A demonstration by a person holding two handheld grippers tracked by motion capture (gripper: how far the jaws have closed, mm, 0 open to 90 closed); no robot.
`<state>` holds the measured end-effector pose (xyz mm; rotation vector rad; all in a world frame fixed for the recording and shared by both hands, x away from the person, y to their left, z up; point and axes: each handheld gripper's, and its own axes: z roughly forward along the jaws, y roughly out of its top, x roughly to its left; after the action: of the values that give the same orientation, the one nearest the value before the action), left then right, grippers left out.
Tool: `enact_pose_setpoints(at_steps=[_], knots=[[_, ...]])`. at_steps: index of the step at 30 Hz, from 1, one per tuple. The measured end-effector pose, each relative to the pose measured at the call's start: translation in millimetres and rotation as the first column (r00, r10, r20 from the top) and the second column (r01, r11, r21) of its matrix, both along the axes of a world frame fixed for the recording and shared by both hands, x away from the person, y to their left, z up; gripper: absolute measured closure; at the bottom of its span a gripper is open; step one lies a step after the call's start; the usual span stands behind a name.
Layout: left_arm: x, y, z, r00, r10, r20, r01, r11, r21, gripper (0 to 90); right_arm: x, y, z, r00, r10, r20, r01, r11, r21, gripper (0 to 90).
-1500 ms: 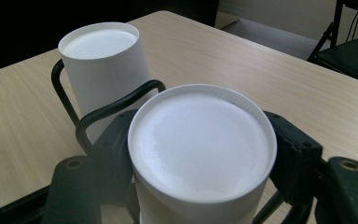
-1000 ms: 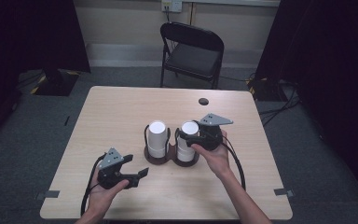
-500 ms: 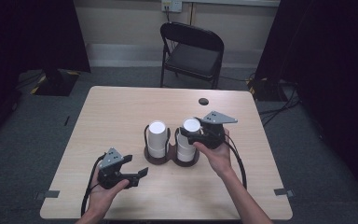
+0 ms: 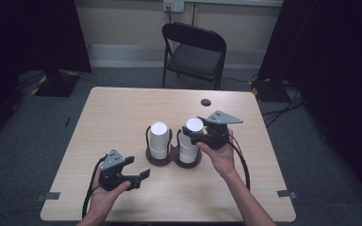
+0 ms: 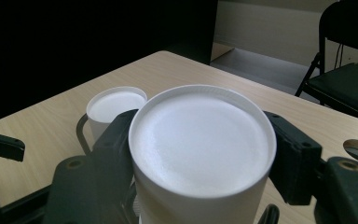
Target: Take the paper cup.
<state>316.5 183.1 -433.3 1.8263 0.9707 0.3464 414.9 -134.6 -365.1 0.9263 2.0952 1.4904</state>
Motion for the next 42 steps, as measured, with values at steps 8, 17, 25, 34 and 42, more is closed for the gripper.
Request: enact_pose_setpoints(at_steps=[8, 17, 25, 34, 42], knots=[[-0.7, 0.0, 0.5, 1.0000, 0.000, -0.002, 0.000, 0.9999, -0.014, 18.7, -1.5, -1.4, 4.7, 0.9999, -0.007, 0.012, 0.007, 1.000, 0.014, 33.5], [-0.7, -2.4, -0.7, 1.0000, -0.008, -0.004, 0.008, 1.0000, -0.006, 19.5, -2.8, -9.5, 12.9, 0.9998, -0.008, 0.017, 0.007, 0.998, 0.059, 33.5], [-0.8, -3.1, -0.5, 0.9998, -0.015, -0.011, 0.015, 0.9998, -0.016, 20.5, -3.5, -10.3, 14.2, 0.9999, -0.003, 0.010, 0.002, 0.997, 0.072, 33.6], [-0.5, -2.2, -0.2, 0.9999, 0.015, -0.005, -0.014, 0.9998, 0.010, 22.7, -7.9, -13.1, 25.0, 0.9994, 0.014, 0.030, -0.017, 0.996, 0.089, 33.6], [0.4, -5.0, -2.7, 0.9986, 0.043, 0.029, -0.044, 0.9988, 0.019, 23.9, -12.7, -17.5, 32.0, 0.9991, 0.019, 0.037, -0.023, 0.993, 0.114, 33.6]])
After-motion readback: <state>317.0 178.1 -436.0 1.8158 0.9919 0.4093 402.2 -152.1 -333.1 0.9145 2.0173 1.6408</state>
